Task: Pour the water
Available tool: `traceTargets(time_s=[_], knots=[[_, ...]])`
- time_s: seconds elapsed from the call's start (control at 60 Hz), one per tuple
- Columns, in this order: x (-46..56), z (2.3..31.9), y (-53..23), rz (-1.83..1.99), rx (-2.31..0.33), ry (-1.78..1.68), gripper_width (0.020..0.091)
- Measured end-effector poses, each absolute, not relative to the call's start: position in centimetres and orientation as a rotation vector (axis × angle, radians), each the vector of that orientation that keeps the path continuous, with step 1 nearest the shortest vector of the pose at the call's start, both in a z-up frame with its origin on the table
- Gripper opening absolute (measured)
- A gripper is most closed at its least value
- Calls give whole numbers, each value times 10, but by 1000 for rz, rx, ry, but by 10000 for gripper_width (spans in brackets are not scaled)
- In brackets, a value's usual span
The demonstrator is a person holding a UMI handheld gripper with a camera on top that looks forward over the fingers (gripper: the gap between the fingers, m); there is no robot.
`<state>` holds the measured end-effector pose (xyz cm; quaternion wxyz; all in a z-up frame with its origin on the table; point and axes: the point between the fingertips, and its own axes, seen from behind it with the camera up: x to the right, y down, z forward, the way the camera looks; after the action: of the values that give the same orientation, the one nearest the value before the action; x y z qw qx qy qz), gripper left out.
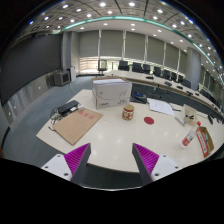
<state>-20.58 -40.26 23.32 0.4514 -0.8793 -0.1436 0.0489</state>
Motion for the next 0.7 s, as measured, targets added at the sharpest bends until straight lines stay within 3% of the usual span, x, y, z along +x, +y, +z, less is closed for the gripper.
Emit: traceTargets(time_s=[0.417, 0.7], knots=[[-27, 207, -371, 9, -2182, -137, 858], [144, 154, -319, -64, -2153, -52, 859]])
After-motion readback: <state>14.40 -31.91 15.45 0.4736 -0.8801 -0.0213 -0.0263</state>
